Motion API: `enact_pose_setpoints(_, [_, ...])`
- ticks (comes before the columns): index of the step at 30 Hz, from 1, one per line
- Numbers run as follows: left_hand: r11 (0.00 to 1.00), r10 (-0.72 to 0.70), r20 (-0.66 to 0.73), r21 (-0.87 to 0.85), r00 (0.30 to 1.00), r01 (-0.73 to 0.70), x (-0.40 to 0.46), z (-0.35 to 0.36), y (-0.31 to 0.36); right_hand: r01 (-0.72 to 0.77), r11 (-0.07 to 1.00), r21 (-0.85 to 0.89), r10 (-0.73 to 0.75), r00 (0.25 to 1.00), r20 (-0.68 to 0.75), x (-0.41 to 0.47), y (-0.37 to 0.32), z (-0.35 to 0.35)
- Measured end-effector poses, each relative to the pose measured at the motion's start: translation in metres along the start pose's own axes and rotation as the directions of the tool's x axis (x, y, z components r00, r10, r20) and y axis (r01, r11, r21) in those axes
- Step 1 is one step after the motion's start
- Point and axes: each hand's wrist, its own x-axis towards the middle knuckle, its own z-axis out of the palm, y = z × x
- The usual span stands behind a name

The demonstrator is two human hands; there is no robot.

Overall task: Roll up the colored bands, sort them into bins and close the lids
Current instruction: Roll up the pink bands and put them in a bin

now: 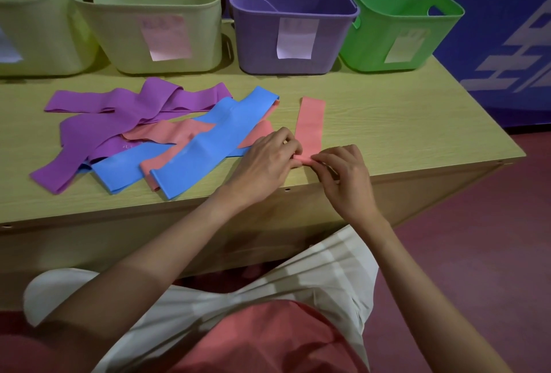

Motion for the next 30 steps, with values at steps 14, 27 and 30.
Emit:
enact_pose_setpoints(14, [0.999, 0.016, 0.078, 0.042, 0.997, -0.019, 0.011, -0.003, -0.003, -0.088, 0.995, 0.037, 0.087, 0.996, 0.037, -0.001, 0.0, 0.0])
enact_pose_setpoints(27, [0.998, 0.057, 0.029, -0.018, 0.998, -0.057, -0.01, -0.004, 0.002, -0.029, 0.996, 0.083, 0.033, 0.998, -0.05, -0.015, -0.005, -0.001])
enact_pose_setpoints(30, [0.999, 0.04, -0.004, -0.013, 0.999, -0.04, -0.013, -0.002, 0.002, -0.025, 0.998, 0.059, 0.033, 0.992, -0.124, -0.017, -0.003, 0.004])
